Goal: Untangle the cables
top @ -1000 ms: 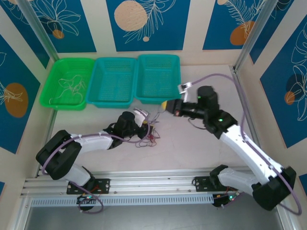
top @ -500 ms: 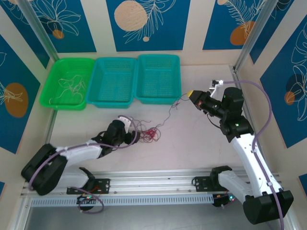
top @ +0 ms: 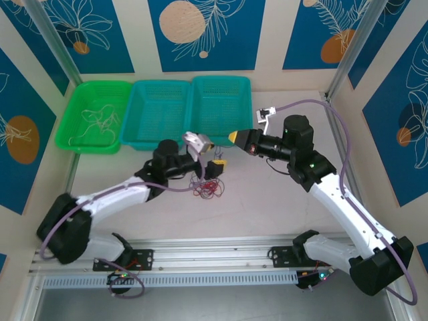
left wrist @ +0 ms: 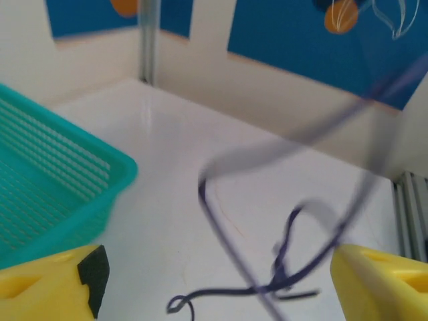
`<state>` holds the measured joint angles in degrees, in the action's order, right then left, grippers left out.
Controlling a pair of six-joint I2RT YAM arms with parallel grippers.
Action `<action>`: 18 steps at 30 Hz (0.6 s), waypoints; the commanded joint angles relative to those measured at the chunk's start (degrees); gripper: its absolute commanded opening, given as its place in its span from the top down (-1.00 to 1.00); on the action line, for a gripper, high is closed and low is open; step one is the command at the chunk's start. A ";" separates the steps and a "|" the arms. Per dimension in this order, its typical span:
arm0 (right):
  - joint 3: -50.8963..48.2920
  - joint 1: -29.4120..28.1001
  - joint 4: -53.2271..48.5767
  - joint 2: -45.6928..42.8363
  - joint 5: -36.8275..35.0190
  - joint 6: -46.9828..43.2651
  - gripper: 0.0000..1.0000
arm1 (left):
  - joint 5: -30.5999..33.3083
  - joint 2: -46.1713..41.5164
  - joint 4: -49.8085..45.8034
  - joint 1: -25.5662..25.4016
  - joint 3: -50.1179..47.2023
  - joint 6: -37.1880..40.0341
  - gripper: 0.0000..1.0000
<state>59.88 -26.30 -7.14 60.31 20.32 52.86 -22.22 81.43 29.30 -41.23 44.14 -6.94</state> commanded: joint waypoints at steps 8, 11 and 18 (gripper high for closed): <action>12.71 4.23 -1.95 -4.67 -6.94 0.04 1.00 | 26.48 16.92 -9.83 -1.50 1.68 -10.17 -0.24; 17.65 6.76 -3.82 -4.79 -9.51 -0.26 1.00 | 27.47 17.50 -10.18 0.75 -1.83 -14.55 -0.23; 31.05 11.72 -2.52 0.57 -11.88 3.35 1.00 | 28.93 14.08 -8.55 4.66 -10.04 -17.78 -0.32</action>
<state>86.46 -15.57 -10.11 58.52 10.87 54.19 3.27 97.01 23.11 -38.13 37.10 -21.82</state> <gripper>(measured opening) 0.056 0.650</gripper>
